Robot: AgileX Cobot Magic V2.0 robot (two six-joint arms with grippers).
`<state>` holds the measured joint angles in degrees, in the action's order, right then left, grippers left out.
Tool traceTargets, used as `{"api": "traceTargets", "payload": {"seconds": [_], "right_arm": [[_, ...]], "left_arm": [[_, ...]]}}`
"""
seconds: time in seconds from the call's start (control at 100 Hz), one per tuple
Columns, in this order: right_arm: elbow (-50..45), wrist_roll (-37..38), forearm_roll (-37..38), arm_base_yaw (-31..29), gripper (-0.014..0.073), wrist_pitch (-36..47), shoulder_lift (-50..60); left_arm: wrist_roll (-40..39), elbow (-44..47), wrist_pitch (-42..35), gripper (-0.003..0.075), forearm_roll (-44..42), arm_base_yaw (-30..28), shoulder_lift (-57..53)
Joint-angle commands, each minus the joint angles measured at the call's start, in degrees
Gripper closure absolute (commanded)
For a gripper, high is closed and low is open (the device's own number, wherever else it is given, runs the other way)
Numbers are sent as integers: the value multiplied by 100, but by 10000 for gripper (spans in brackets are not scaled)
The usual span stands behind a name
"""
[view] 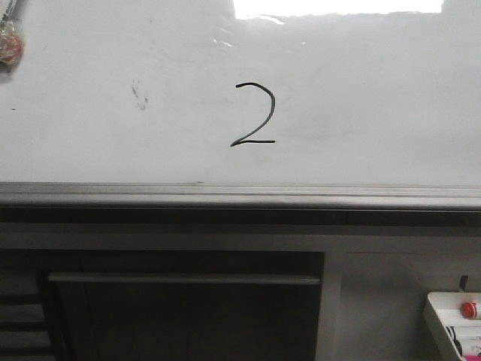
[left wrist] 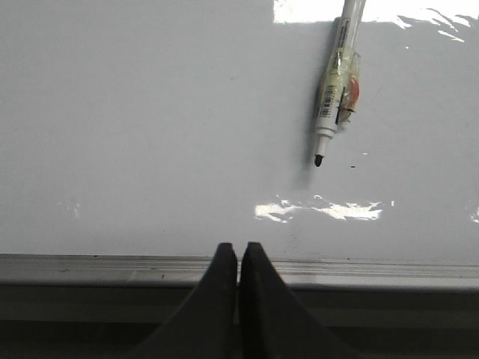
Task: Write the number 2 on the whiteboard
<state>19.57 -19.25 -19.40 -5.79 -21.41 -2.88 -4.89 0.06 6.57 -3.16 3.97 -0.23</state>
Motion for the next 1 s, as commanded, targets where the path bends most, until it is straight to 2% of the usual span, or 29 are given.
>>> {"api": "traceTargets", "payload": {"seconds": [0.0,0.19,0.27,0.57,0.67,0.91,0.94,0.99], "right_arm": [[-527,-57,-125,120,666,1131,390],[-2198,-57,-884,126,666,3240,456],[-2160,-388,-887,126,666,2907,442],[-2182,-404,-712,140,666,2729,396],[-2192,475,323,140,666,2839,396],[-2192,570,453,140,666,2955,396],[-2192,881,818,140,666,2967,396],[-2192,1849,1832,140,666,2994,396]], "left_arm": [[-56,182,-404,738,-9,23,-165],[-56,182,-416,738,-9,23,-157],[-56,182,-404,738,-9,23,-157],[-56,182,-415,738,-9,23,-157],[-56,182,-415,738,-9,23,-157],[-56,182,-415,738,-9,23,-157],[-56,182,-415,738,-9,23,-157],[-56,182,-415,738,-9,23,-157]]}}
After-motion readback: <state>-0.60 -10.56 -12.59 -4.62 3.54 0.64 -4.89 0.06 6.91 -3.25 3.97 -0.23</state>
